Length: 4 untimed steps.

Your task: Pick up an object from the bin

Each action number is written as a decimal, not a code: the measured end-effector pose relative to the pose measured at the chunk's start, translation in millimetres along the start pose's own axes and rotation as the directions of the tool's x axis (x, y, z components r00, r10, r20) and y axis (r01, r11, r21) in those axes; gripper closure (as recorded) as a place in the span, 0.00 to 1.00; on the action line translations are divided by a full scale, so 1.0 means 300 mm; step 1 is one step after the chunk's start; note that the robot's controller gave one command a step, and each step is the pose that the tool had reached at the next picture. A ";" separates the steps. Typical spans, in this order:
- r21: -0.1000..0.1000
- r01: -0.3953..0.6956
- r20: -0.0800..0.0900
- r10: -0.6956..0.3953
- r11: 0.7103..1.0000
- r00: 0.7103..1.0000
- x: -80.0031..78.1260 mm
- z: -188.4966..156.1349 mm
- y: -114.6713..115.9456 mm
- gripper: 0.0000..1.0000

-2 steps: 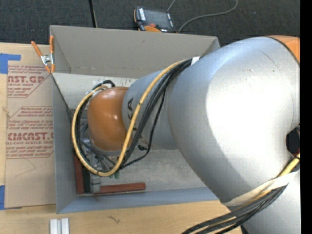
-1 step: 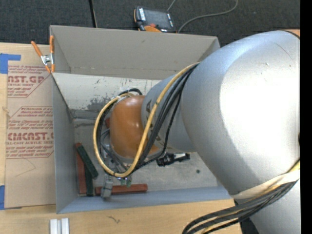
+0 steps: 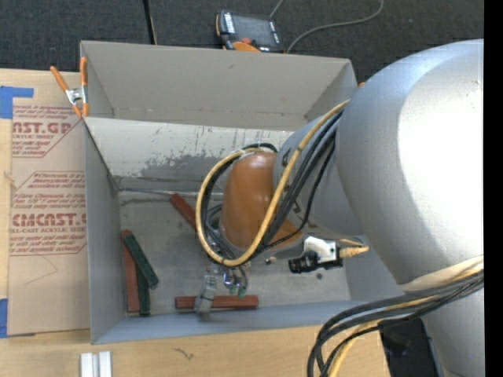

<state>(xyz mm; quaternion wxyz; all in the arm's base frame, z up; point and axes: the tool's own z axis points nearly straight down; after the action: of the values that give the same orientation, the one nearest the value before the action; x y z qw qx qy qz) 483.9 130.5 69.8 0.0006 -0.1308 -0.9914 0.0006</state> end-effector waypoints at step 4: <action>-0.006 -0.207 0.001 0.207 0.978 0.978 -0.276 -0.030 0.190 0.00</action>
Offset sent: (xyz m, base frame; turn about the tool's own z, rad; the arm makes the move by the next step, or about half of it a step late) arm -0.0048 -0.0307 0.0163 0.0395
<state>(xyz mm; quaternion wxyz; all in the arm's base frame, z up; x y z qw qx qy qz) 578.6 164.2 78.7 -0.0005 -0.2332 -0.9724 -0.0021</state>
